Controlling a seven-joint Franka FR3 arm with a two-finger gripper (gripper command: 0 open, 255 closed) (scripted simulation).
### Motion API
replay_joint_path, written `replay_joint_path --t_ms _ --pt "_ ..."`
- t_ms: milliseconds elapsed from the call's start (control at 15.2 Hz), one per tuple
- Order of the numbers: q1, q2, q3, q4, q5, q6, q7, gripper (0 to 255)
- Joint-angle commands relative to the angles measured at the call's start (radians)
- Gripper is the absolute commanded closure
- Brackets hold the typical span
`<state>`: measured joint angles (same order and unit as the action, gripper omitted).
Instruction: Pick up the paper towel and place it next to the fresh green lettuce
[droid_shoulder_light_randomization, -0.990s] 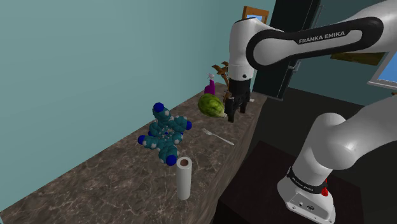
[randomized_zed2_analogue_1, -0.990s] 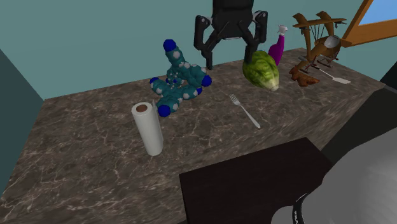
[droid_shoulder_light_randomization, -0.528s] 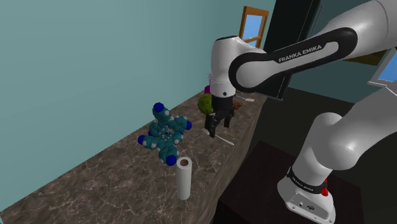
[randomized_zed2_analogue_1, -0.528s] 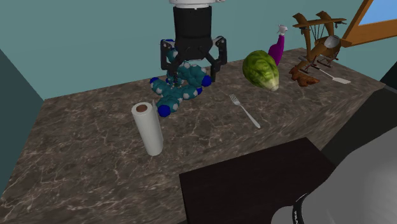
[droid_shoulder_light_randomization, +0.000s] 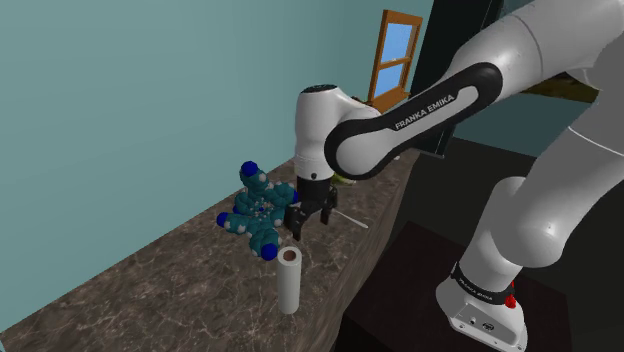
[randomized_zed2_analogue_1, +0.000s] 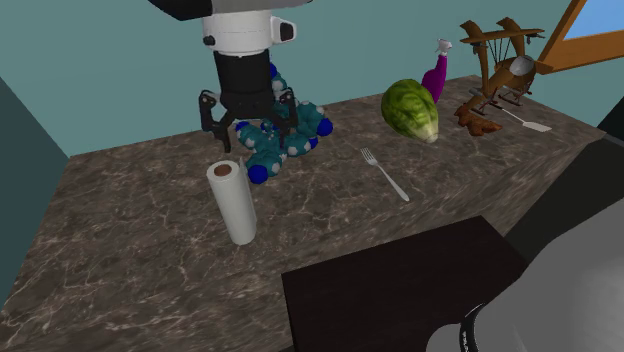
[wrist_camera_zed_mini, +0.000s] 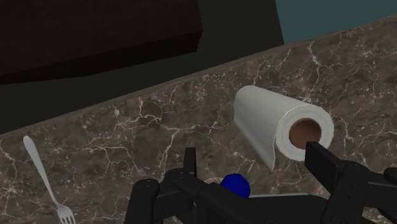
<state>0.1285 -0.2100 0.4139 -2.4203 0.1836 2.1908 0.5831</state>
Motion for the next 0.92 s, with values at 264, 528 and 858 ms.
replay_joint_path --t_ms 264,528,858 --pt "0.013 0.211 0.065 0.114 -0.095 0.126 0.178 0" --pt "0.018 0.251 0.066 0.096 -0.117 0.181 0.194 0" --pt "0.021 0.29 0.064 0.083 -0.14 0.23 0.211 0"
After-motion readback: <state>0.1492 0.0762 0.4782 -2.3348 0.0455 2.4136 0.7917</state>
